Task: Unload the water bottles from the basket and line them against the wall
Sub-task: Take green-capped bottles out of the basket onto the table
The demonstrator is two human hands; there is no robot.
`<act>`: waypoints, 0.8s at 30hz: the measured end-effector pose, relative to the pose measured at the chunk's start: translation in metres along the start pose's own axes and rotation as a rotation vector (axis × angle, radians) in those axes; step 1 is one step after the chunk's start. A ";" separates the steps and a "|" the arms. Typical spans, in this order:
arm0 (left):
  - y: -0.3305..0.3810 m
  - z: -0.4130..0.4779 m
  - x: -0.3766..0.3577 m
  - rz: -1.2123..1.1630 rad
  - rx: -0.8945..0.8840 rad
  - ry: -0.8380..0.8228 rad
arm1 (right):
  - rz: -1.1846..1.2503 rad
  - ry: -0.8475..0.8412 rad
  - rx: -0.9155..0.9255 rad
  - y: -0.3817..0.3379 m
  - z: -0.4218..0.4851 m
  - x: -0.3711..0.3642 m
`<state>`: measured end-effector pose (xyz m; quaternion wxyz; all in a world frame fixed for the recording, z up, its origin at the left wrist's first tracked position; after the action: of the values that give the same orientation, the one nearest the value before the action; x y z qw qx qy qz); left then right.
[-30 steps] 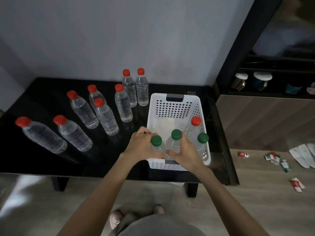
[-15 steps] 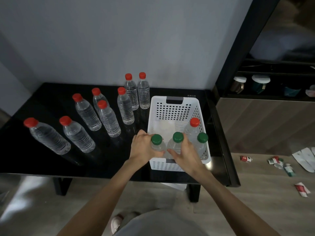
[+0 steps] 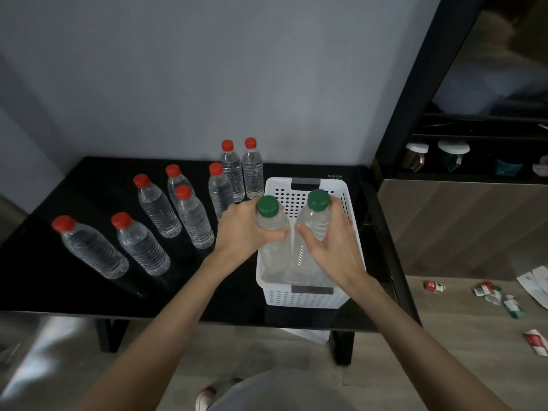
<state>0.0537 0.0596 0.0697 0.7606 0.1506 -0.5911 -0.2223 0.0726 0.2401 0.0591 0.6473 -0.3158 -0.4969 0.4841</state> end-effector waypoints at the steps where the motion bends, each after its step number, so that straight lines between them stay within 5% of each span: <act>1: 0.002 0.002 0.008 -0.016 -0.013 0.014 | 0.001 0.010 0.024 -0.007 0.005 0.001; 8: 0.003 0.011 0.076 -0.053 -0.072 0.155 | 0.067 0.066 0.159 -0.059 0.039 -0.002; 13: -0.021 0.006 0.119 0.031 -0.038 0.222 | 0.151 -0.047 0.191 -0.085 0.050 -0.044; 24: -0.148 -0.033 0.101 0.156 0.240 0.056 | 0.155 -0.356 0.079 -0.060 0.043 -0.164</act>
<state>0.0825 -0.1200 0.0724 0.7682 0.2003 -0.6019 -0.0857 0.0446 0.0627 0.0705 0.5221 -0.2369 -0.5583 0.5997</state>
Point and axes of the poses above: each hand's wrist, its own z-axis towards the middle knuckle, its own x-axis out of the back of the hand, y = z × x, the point moved 3 cm from there along z, towards the middle knuckle, and after that the axes turned 14 degrees about z, right-handed, at the moved point
